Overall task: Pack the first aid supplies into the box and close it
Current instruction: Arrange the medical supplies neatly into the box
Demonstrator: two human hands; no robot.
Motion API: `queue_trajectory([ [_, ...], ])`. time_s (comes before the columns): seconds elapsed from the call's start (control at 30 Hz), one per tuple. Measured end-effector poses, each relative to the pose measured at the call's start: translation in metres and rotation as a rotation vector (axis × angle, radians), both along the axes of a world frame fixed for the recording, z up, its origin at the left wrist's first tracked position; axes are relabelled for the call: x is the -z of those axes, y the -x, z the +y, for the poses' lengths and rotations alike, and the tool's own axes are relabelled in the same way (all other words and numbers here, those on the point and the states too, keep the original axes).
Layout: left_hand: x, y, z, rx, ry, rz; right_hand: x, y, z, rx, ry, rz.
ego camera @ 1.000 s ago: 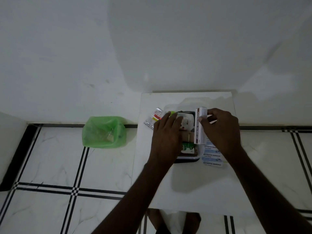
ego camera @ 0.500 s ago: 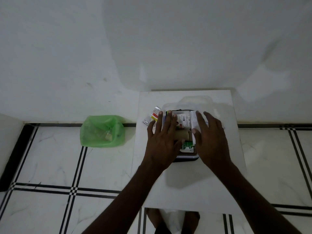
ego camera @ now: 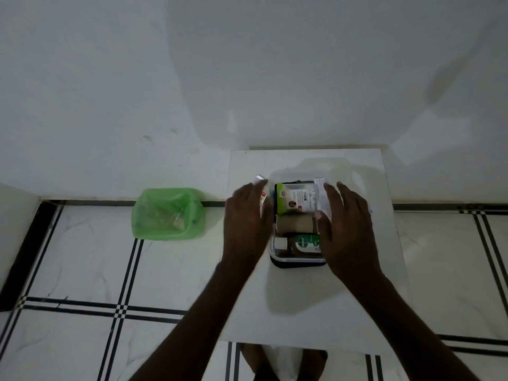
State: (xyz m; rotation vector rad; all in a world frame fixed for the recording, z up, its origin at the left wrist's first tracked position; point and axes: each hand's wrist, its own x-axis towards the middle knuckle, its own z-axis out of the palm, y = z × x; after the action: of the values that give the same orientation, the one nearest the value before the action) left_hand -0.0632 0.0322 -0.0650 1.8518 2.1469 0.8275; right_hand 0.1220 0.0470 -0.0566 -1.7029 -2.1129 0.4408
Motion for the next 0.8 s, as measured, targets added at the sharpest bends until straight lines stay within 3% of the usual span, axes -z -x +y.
queue_trajectory([
  [0.07,0.010,0.021,0.017,-0.119,0.098,-0.016,-0.009,0.014,0.000,-0.024,-0.044,0.028],
  [0.17,0.033,0.045,0.038,-0.131,0.397,0.044,-0.017,0.043,0.003,-0.073,0.002,0.019],
  [0.3,0.051,0.045,0.049,-0.115,0.429,0.156,-0.012,0.070,0.008,-0.127,0.059,-0.103],
  [0.47,0.050,0.043,0.049,-0.252,0.362,-0.203,-0.002,0.074,0.009,-0.133,0.064,-0.160],
  [0.6,0.011,0.047,0.026,-0.415,0.151,-0.372,0.000,0.038,0.005,0.024,-0.084,-0.004],
  [0.73,-0.035,0.017,0.002,-0.299,0.132,-0.652,0.014,-0.008,0.008,0.277,-0.033,0.004],
  [0.8,-0.041,-0.011,-0.006,-0.222,0.180,-0.673,0.026,-0.027,0.007,0.391,0.063,-0.035],
])
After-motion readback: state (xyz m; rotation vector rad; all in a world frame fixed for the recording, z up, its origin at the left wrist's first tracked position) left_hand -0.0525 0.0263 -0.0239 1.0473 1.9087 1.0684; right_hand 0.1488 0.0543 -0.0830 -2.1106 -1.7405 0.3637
